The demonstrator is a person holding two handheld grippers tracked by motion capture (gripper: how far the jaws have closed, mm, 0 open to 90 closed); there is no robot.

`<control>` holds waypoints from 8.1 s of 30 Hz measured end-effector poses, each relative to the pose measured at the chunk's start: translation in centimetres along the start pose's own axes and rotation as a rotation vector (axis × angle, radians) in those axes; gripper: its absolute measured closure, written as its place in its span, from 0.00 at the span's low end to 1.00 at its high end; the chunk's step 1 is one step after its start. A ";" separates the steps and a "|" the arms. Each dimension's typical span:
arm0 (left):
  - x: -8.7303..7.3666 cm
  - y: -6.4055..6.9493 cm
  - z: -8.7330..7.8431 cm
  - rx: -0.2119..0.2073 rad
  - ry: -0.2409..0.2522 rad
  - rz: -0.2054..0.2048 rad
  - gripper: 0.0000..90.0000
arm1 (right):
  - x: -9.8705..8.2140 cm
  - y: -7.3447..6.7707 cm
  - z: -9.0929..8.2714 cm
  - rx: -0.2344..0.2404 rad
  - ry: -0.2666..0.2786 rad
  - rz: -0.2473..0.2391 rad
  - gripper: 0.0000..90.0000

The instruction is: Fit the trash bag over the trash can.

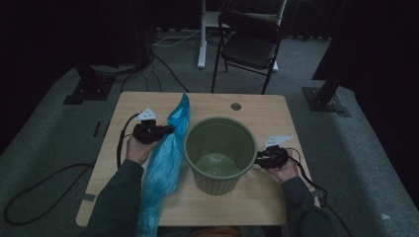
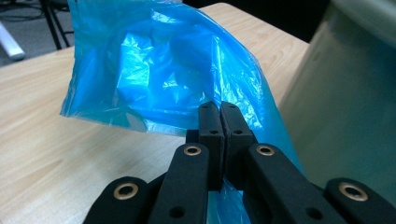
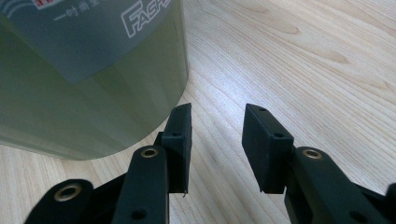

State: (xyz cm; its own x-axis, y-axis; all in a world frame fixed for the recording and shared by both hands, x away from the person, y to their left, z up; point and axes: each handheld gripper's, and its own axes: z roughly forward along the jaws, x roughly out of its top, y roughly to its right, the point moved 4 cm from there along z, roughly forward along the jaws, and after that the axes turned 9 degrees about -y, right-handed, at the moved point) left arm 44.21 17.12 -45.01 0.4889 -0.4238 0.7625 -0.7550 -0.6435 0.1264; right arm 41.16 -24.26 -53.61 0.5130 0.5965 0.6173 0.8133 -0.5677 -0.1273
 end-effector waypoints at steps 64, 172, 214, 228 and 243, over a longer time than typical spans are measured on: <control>7.5 9.1 -7.5 -0.337 0.057 0.382 0.98 | 1.9 0.0 0.8 0.039 0.012 -0.026 0.71; 2.7 6.6 -4.7 -0.122 -0.137 0.224 0.75 | 1.3 -4.8 -1.7 0.131 -0.014 -0.153 0.69; -1.0 2.0 -5.2 -0.057 -0.081 0.088 0.54 | 1.4 -3.9 -1.8 0.091 0.002 -0.133 0.68; 1.6 4.1 -5.7 -0.052 -0.086 0.174 1.00 | 1.5 -3.5 -2.3 0.065 0.003 -0.119 0.71; 0.3 2.0 -5.4 -0.131 -0.046 0.148 0.51 | 1.4 -3.4 -2.1 0.060 -0.006 -0.115 0.71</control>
State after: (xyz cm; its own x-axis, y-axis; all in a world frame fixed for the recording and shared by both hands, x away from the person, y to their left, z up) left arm 40.45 19.17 -41.12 0.3855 -0.5380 0.7496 -0.8689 -0.4850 0.0987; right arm 38.58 -22.70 -50.67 0.4169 0.6589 0.6262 0.8817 -0.4606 -0.1023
